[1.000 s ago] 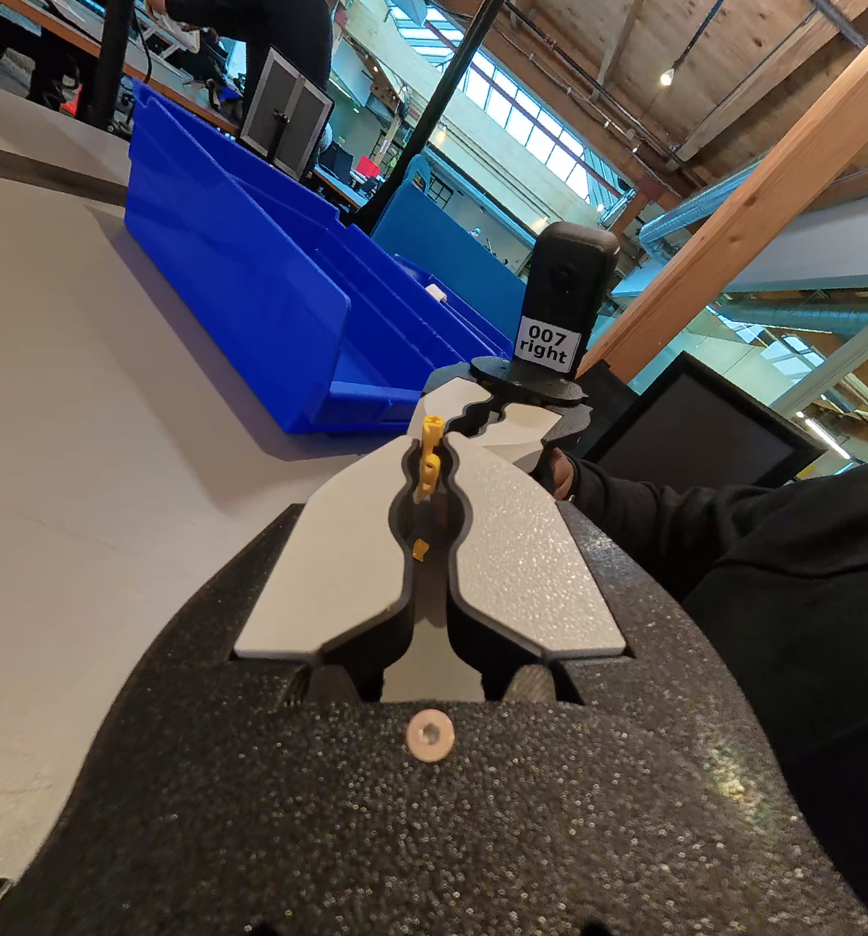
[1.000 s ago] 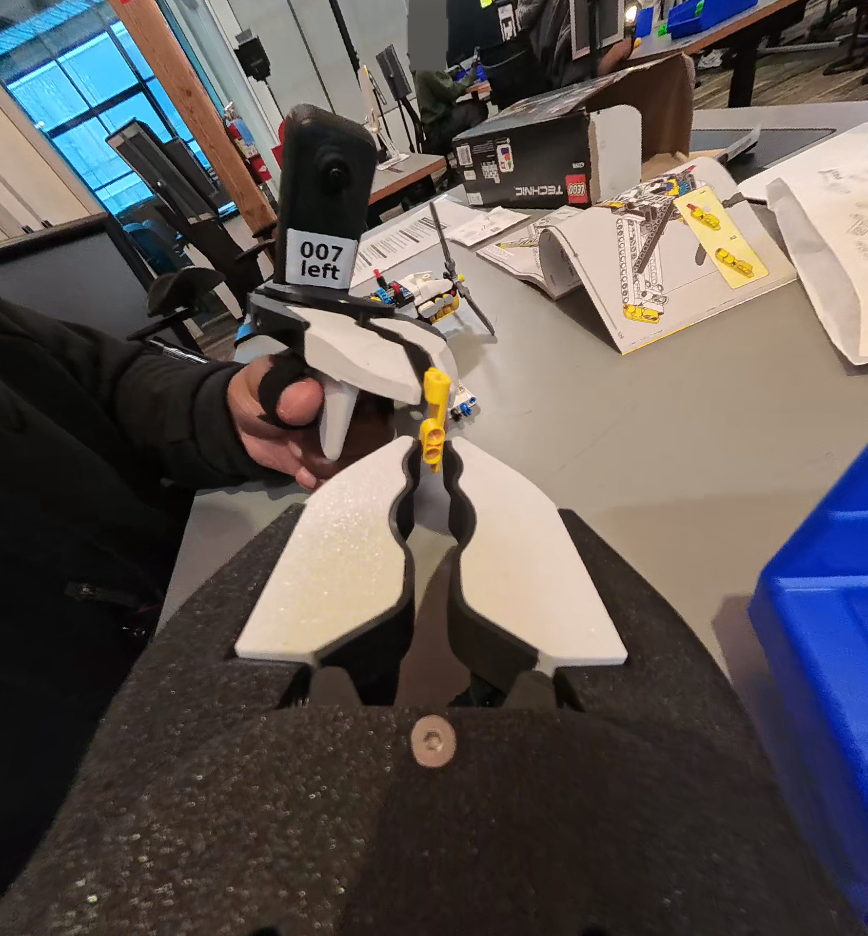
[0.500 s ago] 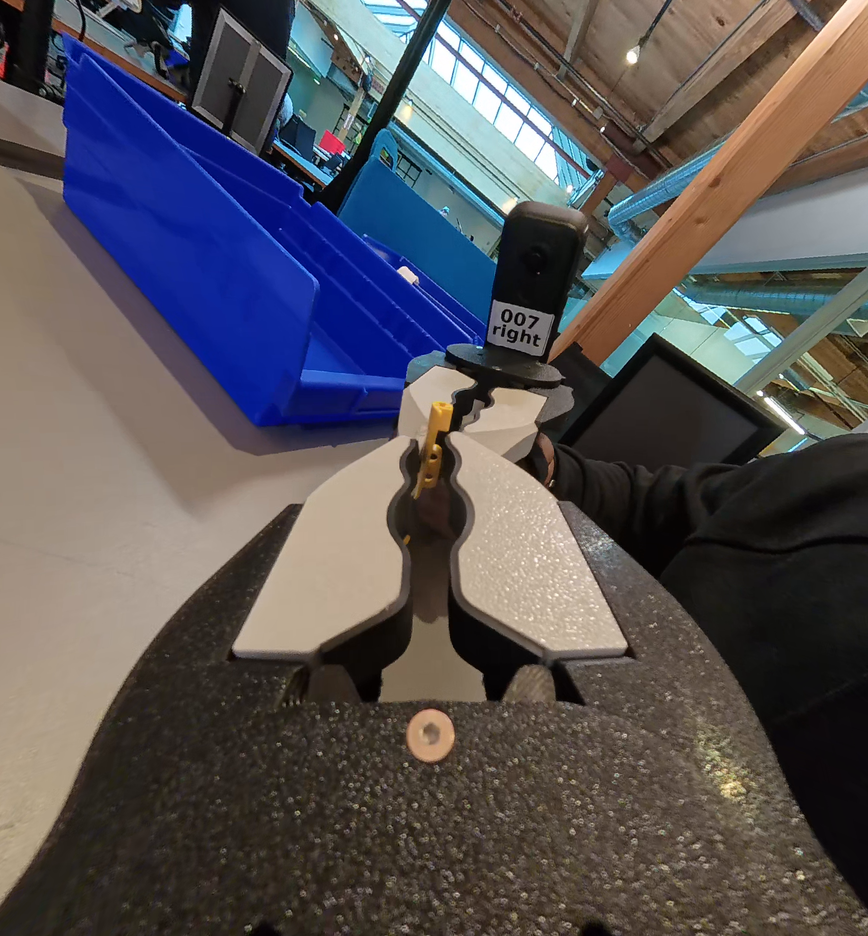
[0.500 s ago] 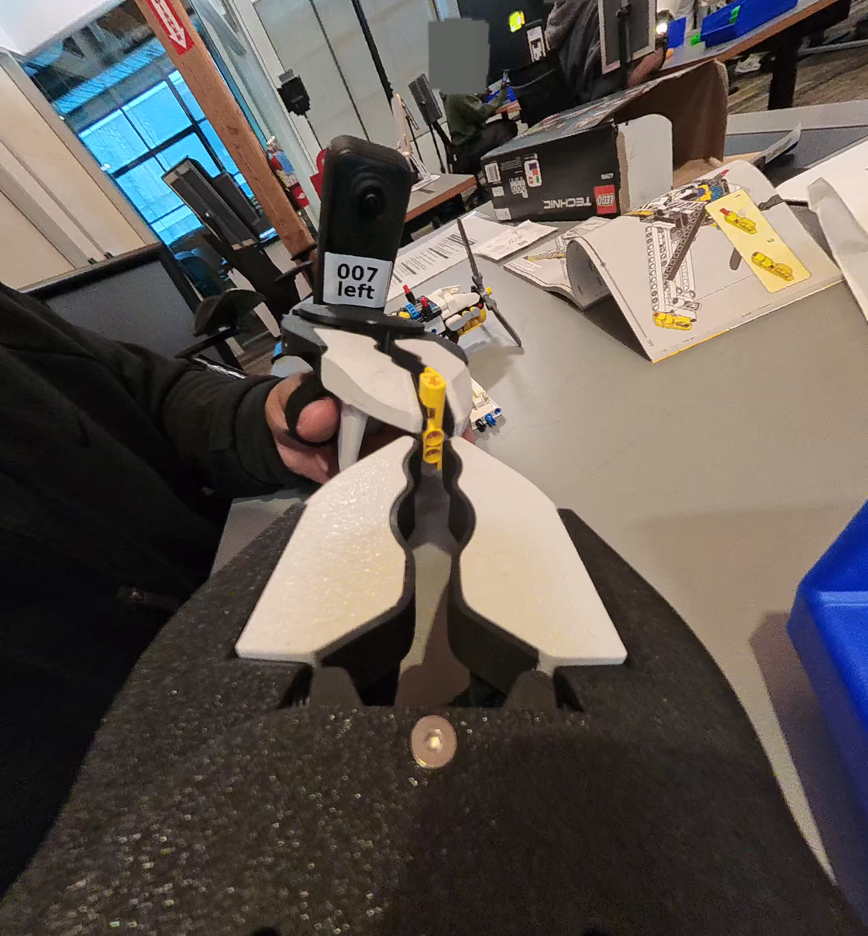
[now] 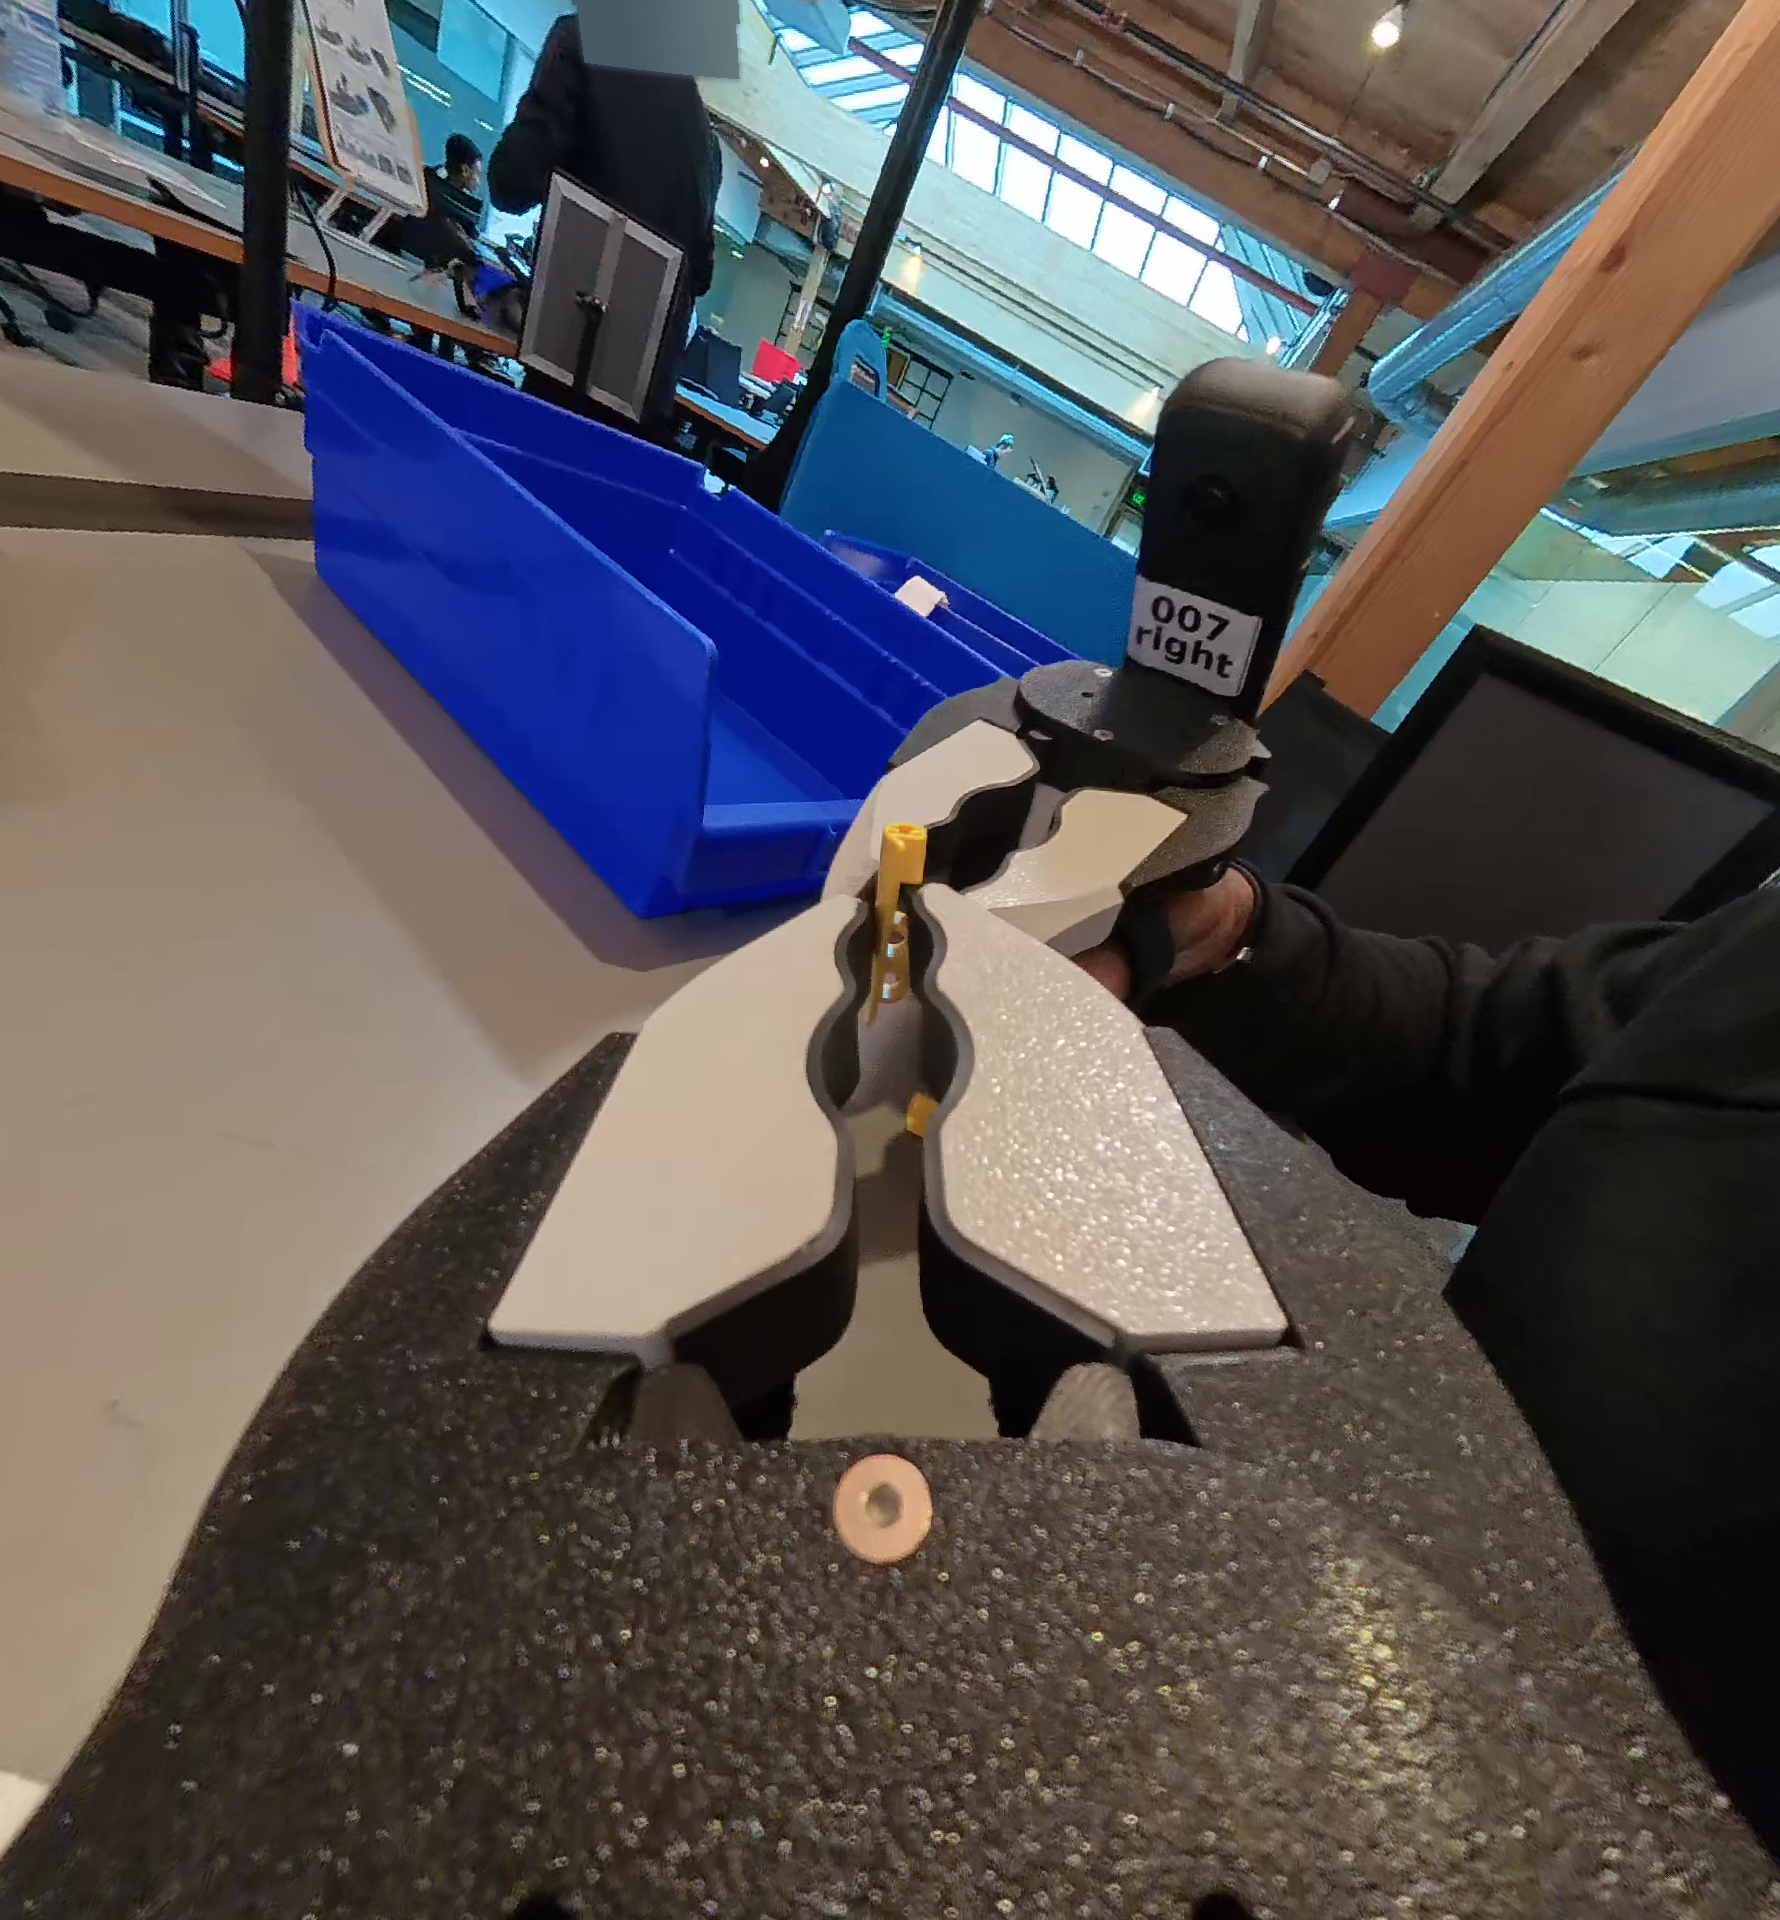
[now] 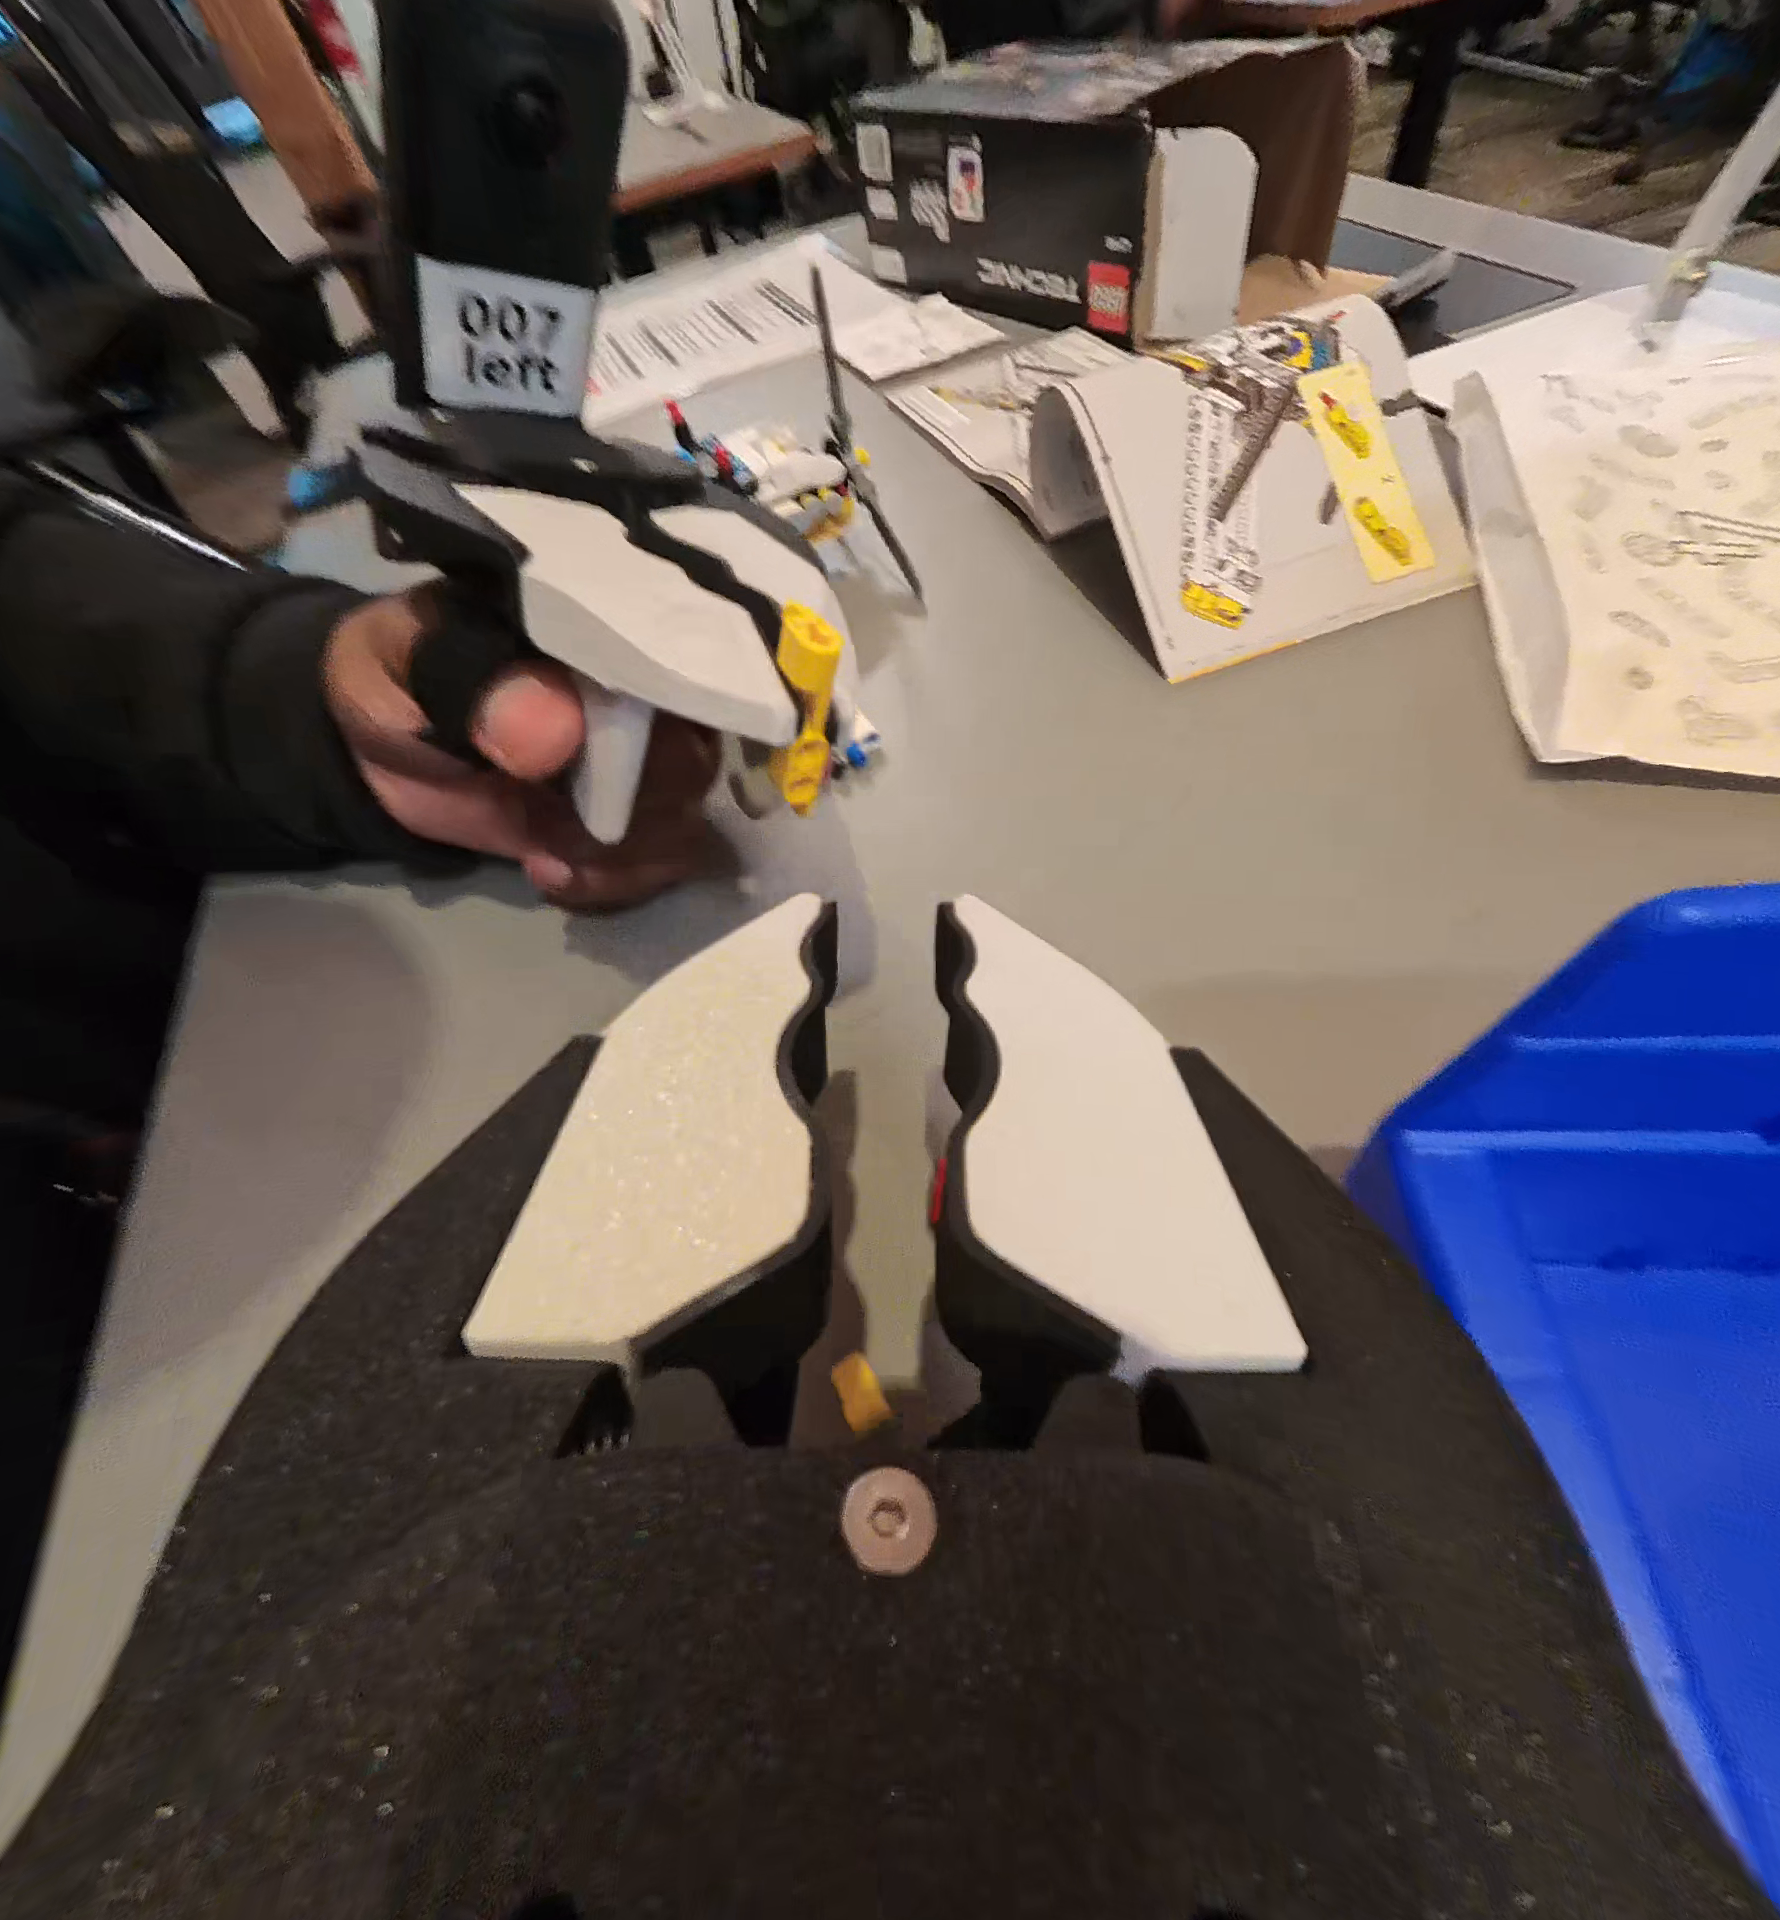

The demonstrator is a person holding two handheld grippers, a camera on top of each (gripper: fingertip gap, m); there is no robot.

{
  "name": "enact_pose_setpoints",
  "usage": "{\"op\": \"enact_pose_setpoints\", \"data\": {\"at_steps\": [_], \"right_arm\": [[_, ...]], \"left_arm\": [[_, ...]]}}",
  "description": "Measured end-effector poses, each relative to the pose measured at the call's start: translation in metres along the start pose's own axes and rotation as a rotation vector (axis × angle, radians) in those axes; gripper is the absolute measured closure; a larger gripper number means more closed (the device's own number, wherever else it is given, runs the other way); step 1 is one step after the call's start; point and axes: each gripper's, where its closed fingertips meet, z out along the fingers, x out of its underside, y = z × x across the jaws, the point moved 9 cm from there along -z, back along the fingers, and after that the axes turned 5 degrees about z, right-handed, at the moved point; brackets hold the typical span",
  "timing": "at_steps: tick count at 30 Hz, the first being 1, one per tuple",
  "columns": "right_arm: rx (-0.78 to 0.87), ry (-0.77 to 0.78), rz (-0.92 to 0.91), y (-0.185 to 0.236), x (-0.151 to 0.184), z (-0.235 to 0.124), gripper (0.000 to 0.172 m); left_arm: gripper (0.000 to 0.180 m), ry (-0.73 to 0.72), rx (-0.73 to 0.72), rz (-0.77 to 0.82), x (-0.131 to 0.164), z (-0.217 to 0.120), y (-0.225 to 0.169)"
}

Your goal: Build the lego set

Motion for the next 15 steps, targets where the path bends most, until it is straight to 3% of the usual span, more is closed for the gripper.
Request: {"op": "enact_pose_setpoints", "data": {"at_steps": [9, 15], "right_arm": [[0.145, 0.190, -0.121, -0.009, 0.012, -0.001, 0.154], [0.120, 0.245, -0.105, -0.016, 0.016, -0.007, 0.154]], "left_arm": [[0.175, 0.002, 0.013, -0.034, -0.003, -0.006, 0.004], [0.175, 0.008, 0.010, -0.068, -0.004, -0.008, 0.007]]}}
